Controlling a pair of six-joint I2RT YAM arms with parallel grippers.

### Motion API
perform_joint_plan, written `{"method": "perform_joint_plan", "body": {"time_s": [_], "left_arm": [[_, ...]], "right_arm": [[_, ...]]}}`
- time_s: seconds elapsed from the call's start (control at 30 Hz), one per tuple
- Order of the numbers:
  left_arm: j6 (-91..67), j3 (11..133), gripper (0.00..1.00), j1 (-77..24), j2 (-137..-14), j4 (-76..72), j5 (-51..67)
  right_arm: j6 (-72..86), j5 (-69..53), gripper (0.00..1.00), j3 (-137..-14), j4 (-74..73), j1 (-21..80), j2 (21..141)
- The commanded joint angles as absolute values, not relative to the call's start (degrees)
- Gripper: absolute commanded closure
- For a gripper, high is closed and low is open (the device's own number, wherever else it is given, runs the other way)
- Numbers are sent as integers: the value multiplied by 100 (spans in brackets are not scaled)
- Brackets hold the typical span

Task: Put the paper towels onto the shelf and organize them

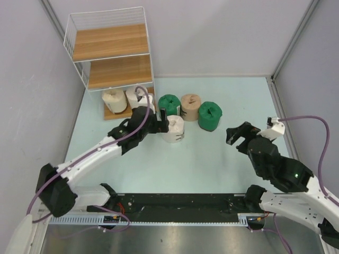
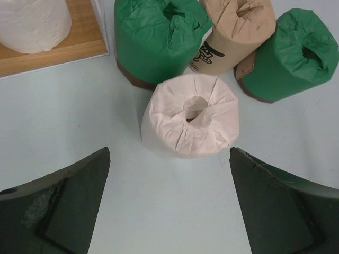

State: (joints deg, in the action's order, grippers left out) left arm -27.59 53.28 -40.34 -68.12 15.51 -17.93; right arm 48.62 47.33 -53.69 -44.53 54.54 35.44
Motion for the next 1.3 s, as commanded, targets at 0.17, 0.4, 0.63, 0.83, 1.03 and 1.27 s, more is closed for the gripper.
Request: {"method": "perform_joint_plan", "body": {"time_s": [0.17, 0.4, 0.63, 0.83, 1.03, 1.27], "left_arm": [[-2839, 6512, 0, -4122, -8137, 1327, -2197], [-3014, 6785, 1, -4113, -8779, 1590, -2101], [-3278, 6443, 3, -4113, -8921, 1547, -2100], [-3313, 6416, 4, -4113, -9114, 1512, -2083], [-3393, 6355, 6, -4087, -9228, 1468, -2074], [-3393, 6337, 12, -3991, -9325, 1441, -2065]], "right_arm": [[5273, 5089, 3, -5317, -5624, 5449, 2945], [5361, 5194, 4, -5317, -5897, 5449, 2672], [5414, 5291, 4, -5309, -6055, 5449, 2566], [5397, 5344, 4, -5282, -6064, 5449, 2566], [5414, 5361, 4, -5221, -6056, 5449, 2540], [5484, 5317, 4, -5151, -6073, 5458, 2540]]}}
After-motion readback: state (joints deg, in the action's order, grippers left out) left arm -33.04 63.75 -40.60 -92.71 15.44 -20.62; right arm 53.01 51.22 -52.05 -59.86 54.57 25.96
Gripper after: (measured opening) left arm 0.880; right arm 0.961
